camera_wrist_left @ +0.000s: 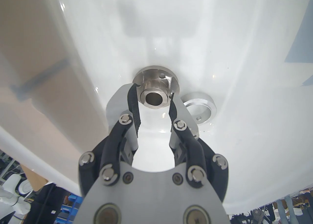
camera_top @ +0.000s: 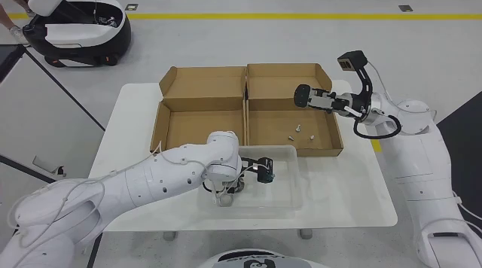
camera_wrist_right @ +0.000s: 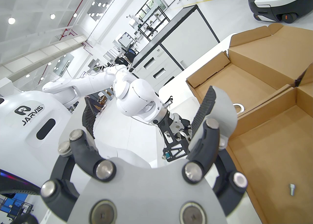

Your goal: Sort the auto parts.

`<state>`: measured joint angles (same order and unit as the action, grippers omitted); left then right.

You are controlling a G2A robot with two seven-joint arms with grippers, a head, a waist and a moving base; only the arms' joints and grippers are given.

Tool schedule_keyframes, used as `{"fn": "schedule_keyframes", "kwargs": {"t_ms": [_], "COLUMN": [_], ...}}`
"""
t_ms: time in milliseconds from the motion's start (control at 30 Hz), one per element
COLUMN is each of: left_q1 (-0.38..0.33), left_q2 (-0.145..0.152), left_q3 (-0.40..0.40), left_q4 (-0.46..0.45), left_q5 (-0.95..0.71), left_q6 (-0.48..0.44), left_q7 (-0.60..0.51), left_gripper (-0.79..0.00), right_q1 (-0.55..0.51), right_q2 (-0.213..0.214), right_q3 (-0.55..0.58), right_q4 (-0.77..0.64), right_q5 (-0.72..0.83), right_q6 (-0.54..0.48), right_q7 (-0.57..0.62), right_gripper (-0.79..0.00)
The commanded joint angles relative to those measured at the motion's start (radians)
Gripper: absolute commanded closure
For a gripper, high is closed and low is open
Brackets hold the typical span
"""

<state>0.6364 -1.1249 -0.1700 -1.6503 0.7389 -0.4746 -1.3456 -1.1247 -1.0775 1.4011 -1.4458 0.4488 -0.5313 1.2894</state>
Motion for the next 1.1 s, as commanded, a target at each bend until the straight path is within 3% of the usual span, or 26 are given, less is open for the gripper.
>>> {"fn": "schedule_keyframes", "kwargs": {"t_ms": [0,1067], "left_q1": [0.000,0.023], "left_q2": [-0.002,-0.020], "left_q3": [0.000,0.000], "left_q4": [0.005,0.033], "left_q5": [-0.002,0.011], "left_q6": [0.001,-0.005], "left_q7": [-0.001,0.005], "left_gripper": [-0.348,-0.339], "right_q1": [0.000,0.000], "right_q2": [0.000,0.000], "right_q3": [0.000,0.000], "right_q4": [0.000,0.000], "right_q5": [0.000,0.000], "right_q6": [0.000,0.000], "right_q7": [0.000,0.000], "right_gripper": [-0.785,-0.785]}}
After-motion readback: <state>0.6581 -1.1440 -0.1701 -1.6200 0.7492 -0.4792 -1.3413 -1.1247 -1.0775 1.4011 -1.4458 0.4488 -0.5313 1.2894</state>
